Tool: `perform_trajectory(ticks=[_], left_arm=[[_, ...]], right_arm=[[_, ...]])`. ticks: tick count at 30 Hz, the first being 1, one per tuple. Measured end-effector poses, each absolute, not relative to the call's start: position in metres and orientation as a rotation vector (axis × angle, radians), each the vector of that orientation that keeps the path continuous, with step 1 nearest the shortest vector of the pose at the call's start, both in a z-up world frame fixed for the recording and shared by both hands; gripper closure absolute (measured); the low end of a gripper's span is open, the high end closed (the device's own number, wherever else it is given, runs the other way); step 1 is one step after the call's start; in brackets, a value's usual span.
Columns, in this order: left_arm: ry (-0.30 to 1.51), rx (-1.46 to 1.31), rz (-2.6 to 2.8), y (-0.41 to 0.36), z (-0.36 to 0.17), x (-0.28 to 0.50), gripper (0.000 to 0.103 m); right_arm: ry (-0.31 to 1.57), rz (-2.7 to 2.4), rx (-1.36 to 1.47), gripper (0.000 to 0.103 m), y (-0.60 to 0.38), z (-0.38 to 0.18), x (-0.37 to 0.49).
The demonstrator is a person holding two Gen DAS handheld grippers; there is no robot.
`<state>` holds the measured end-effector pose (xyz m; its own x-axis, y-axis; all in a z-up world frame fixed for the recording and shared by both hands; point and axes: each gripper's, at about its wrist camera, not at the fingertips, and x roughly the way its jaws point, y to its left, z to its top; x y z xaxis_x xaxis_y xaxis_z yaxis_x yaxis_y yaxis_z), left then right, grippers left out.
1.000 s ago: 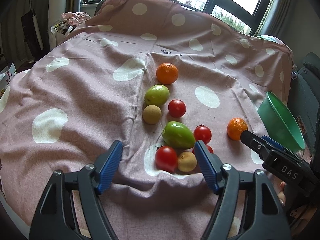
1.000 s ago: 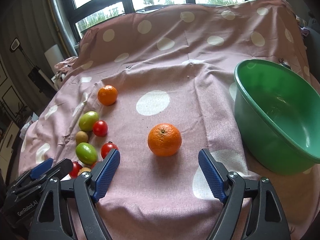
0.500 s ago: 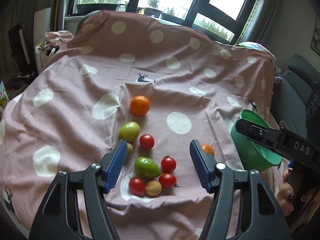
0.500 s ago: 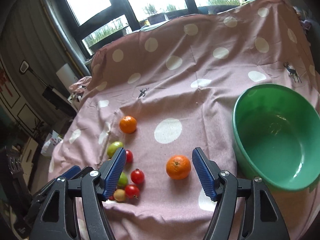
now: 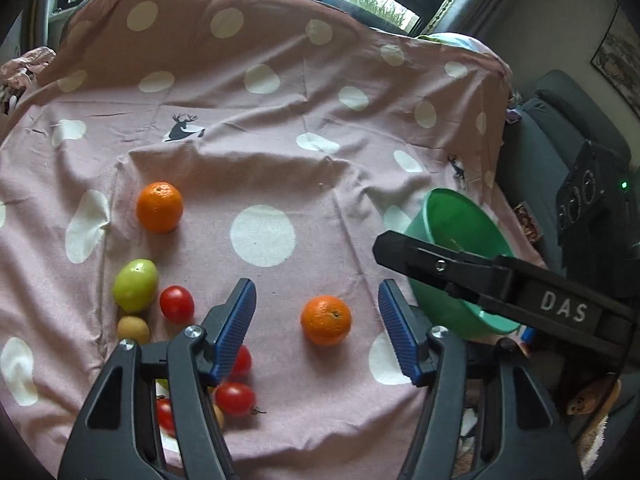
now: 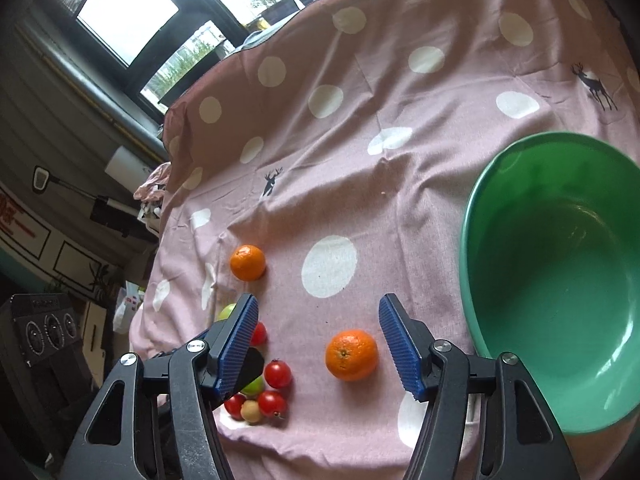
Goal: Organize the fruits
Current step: 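Close the right gripper around the large orange, then lift the orange with the right gripper and carry it over the green bowl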
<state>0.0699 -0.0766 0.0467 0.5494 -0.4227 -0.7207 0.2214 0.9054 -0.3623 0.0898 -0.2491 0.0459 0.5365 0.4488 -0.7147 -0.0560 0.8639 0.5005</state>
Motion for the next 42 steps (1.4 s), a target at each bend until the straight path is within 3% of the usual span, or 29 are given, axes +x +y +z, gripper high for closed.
perform_trajectory(ticks=[13, 21, 42], left_arm=[[0.986, -0.229, -0.426, -0.089, 0.008, 0.076, 0.044], [1.01, -0.202, -0.461, -0.102, -0.004, 0.076, 0.054], [1.063, -0.196, -0.474, -0.115, -0.027, 0.084, 0.054]], right_arm=[[1.074, 0.269, 0.44, 0.054, -0.239, 0.01, 0.094], [1.123, 0.243, 0.436, 0.054, -0.237, -0.007, 0.1], [1.186, 0.246, 0.45, 0.054, -0.235, -0.026, 0.105]])
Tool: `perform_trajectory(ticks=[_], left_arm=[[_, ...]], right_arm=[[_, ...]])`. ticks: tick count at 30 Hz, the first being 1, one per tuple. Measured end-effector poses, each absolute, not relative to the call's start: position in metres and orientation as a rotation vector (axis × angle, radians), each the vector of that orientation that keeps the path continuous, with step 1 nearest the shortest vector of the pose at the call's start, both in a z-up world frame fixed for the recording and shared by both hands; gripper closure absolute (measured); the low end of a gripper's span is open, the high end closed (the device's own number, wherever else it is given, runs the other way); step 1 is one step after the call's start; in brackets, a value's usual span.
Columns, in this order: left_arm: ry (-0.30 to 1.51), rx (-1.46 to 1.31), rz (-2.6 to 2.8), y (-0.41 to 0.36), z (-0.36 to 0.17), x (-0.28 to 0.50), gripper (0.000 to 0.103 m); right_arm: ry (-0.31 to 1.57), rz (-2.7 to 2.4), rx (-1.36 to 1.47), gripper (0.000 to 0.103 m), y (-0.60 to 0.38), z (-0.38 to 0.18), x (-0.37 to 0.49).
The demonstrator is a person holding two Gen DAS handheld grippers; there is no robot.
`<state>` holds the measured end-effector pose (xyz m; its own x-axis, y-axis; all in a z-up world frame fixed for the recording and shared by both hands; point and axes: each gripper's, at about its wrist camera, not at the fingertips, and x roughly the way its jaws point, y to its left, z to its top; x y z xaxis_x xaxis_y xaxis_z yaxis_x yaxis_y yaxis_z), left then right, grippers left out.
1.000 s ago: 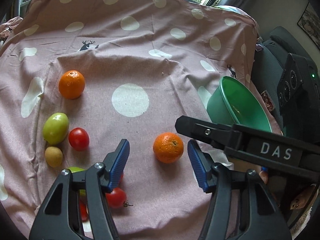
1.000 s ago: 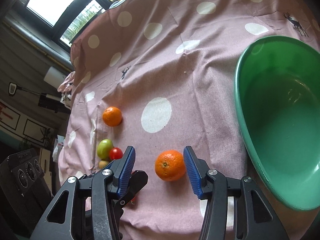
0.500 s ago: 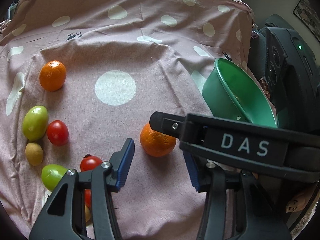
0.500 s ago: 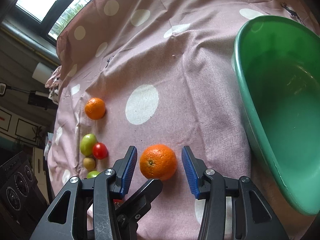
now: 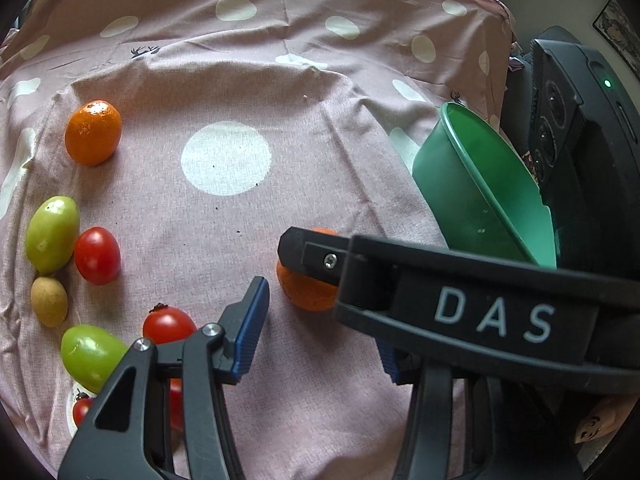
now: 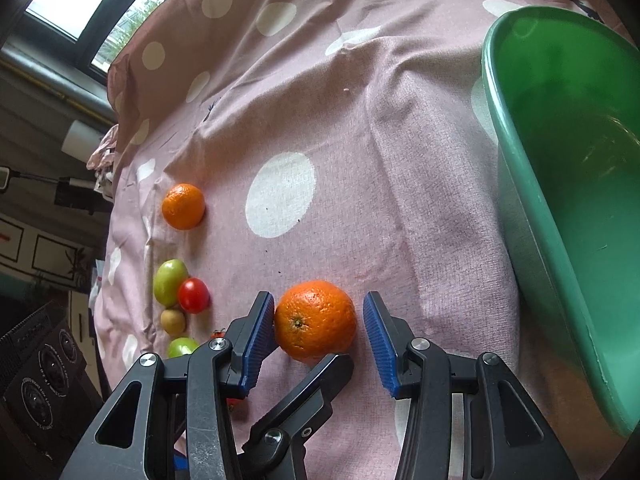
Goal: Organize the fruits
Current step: 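Lift the orange with the right gripper and carry it over the green bowl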
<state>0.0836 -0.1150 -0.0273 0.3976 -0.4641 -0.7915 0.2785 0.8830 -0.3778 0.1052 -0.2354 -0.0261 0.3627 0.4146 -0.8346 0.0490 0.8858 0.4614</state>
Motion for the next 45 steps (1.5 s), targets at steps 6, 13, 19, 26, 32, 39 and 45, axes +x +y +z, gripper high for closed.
perform_trajectory(ticks=[6, 13, 19, 26, 32, 39, 45], left_arm=[[1.066, -0.206, -0.471, -0.113, -0.03, 0.085, 0.054], [1.062, -0.216, -0.483, -0.113, -0.032, 0.086, 0.057], [1.051, -0.215, -0.499, -0.115, -0.033, 0.086, 0.061], [1.047, -0.219, -0.5, -0.114, -0.034, 0.086, 0.062], [1.035, -0.222, -0.492, -0.112, -0.03, 0.085, 0.063], [1.014, -0.22, -0.5, -0.111, -0.023, 0.082, 0.063], [0.991, -0.216, -0.506, -0.11, -0.015, 0.078, 0.063]], right_arm=[[1.201, 0.255, 0.453, 0.054, -0.235, -0.029, 0.106], [1.198, 0.259, 0.441, 0.054, -0.234, -0.03, 0.106], [1.196, 0.266, 0.433, 0.054, -0.232, -0.029, 0.106], [1.192, 0.275, 0.425, 0.054, -0.231, -0.03, 0.106], [1.195, 0.287, 0.433, 0.054, -0.229, -0.03, 0.106], [1.167, 0.295, 0.414, 0.054, -0.226, -0.023, 0.103], [1.137, 0.293, 0.399, 0.054, -0.226, -0.014, 0.099]])
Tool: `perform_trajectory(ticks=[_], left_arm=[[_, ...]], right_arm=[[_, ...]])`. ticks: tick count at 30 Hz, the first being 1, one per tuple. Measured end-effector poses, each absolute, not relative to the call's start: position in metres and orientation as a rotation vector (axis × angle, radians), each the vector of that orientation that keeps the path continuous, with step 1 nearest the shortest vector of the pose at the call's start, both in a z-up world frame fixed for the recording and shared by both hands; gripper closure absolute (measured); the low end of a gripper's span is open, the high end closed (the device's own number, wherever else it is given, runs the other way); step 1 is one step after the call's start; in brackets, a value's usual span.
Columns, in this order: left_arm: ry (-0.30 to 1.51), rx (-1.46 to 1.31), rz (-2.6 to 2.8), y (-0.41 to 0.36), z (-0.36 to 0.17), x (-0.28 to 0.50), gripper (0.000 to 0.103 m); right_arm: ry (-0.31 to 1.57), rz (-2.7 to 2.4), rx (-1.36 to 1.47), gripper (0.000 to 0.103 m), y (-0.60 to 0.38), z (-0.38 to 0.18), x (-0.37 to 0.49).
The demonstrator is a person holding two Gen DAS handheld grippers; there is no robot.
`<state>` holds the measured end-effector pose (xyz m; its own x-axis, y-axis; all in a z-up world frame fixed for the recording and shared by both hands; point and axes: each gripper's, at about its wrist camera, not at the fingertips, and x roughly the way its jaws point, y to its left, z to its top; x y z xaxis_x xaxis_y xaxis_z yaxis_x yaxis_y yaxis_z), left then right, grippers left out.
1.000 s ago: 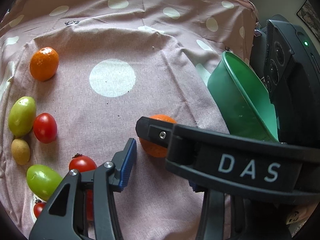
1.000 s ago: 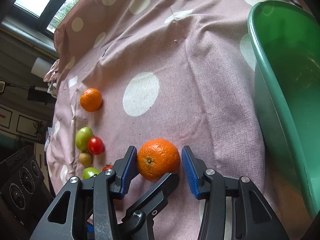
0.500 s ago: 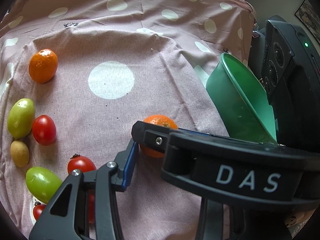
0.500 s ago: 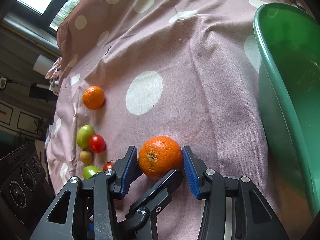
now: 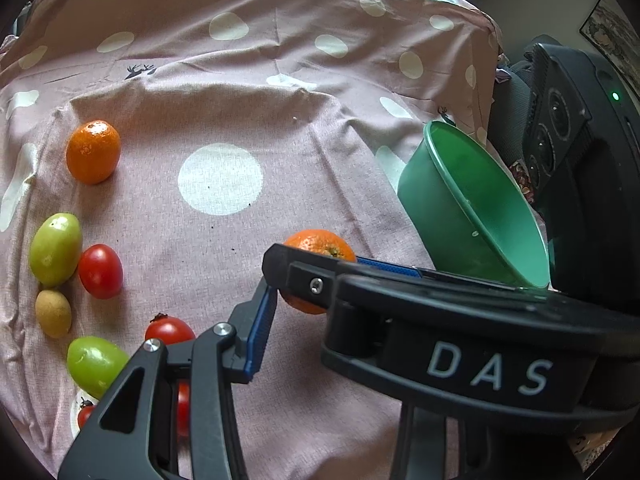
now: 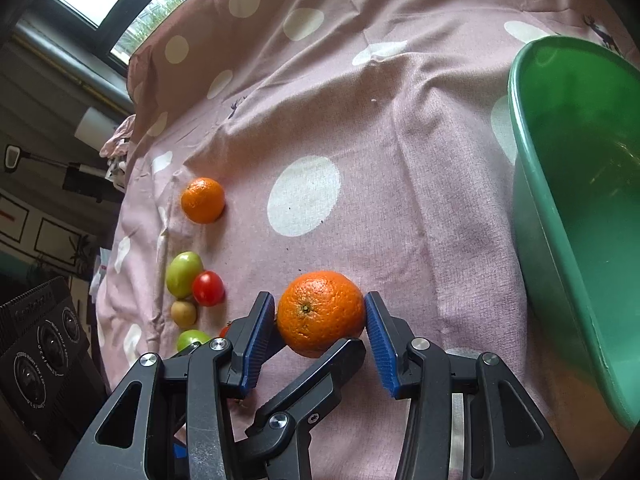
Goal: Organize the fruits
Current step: 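Lift the orange with the right gripper and carry it over the green bowl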
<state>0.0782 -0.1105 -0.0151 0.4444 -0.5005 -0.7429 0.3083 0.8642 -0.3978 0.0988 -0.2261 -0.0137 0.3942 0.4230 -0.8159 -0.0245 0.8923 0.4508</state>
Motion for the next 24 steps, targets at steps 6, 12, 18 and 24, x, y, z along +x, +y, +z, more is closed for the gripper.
perform_trajectory(ticks=[6, 12, 18, 24], left_arm=[[0.959, -0.224, -0.516, -0.108, -0.004, 0.073, 0.063], [0.918, -0.224, -0.53, -0.107, 0.011, 0.068, 0.063], [0.899, -0.215, -0.532, -0.109, 0.018, 0.066, 0.063], [0.89, -0.222, -0.54, -0.107, 0.022, 0.062, 0.063]], right_arm=[[1.103, 0.3, 0.392, 0.054, -0.226, -0.003, 0.094], [1.062, 0.307, 0.391, 0.054, -0.226, 0.008, 0.088], [1.03, 0.31, 0.383, 0.054, -0.225, 0.018, 0.084], [1.005, 0.307, 0.37, 0.054, -0.224, 0.024, 0.08]])
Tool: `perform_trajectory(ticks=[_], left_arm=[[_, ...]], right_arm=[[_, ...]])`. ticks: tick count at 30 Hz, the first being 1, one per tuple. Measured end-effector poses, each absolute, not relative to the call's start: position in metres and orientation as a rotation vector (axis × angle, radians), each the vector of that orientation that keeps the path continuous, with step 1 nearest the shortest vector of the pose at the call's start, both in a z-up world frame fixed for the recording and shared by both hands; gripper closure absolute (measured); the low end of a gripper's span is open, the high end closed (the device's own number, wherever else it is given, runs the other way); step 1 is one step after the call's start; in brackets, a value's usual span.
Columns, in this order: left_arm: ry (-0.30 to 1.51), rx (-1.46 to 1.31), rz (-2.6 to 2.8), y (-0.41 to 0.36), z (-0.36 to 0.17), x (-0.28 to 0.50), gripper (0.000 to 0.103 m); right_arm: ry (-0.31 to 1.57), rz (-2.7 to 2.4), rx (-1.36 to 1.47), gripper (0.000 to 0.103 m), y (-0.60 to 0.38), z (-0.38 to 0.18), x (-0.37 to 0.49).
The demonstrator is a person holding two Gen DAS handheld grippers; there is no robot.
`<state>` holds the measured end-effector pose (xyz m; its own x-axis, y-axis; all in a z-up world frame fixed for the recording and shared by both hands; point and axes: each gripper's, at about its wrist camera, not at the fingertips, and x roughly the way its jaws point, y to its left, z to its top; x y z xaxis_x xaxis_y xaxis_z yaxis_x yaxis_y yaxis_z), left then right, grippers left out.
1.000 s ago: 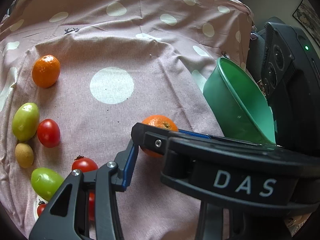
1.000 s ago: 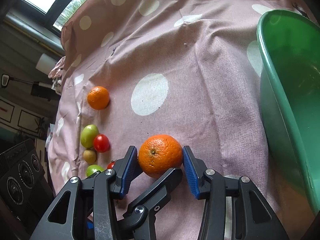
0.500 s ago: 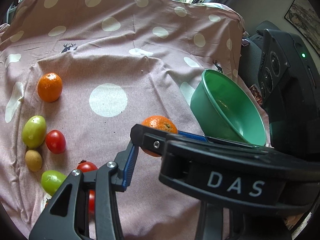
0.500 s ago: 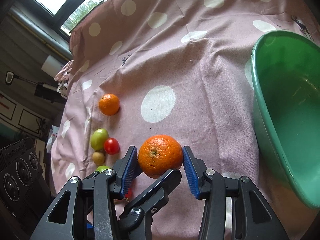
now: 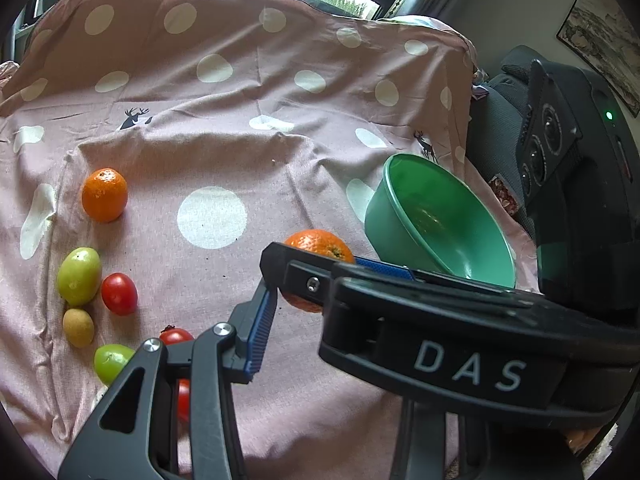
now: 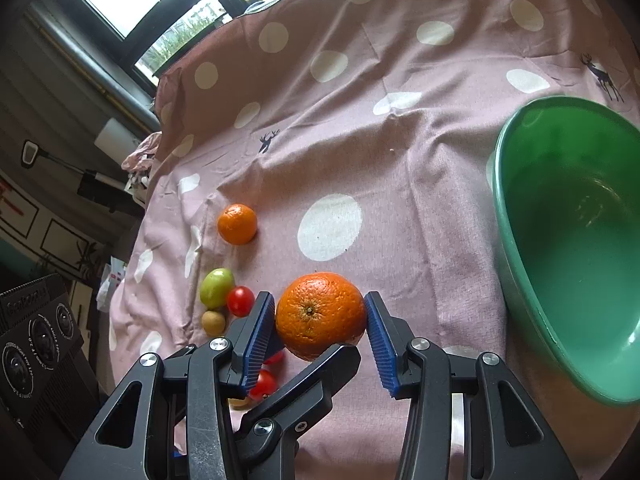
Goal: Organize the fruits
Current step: 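Lift the orange with the right gripper and carry it over the green bowl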
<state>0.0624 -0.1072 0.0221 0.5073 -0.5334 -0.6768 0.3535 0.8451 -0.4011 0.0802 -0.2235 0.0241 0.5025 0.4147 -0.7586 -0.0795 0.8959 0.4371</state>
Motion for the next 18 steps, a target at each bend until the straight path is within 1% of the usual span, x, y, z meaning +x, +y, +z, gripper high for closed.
perform_trajectory(ticks=[18], left_arm=[[0.835, -0.202, -0.557, -0.113, 0.043, 0.05, 0.063]], right_arm=[[0.938, 0.3, 0.364, 0.054, -0.228, 0.046, 0.066]])
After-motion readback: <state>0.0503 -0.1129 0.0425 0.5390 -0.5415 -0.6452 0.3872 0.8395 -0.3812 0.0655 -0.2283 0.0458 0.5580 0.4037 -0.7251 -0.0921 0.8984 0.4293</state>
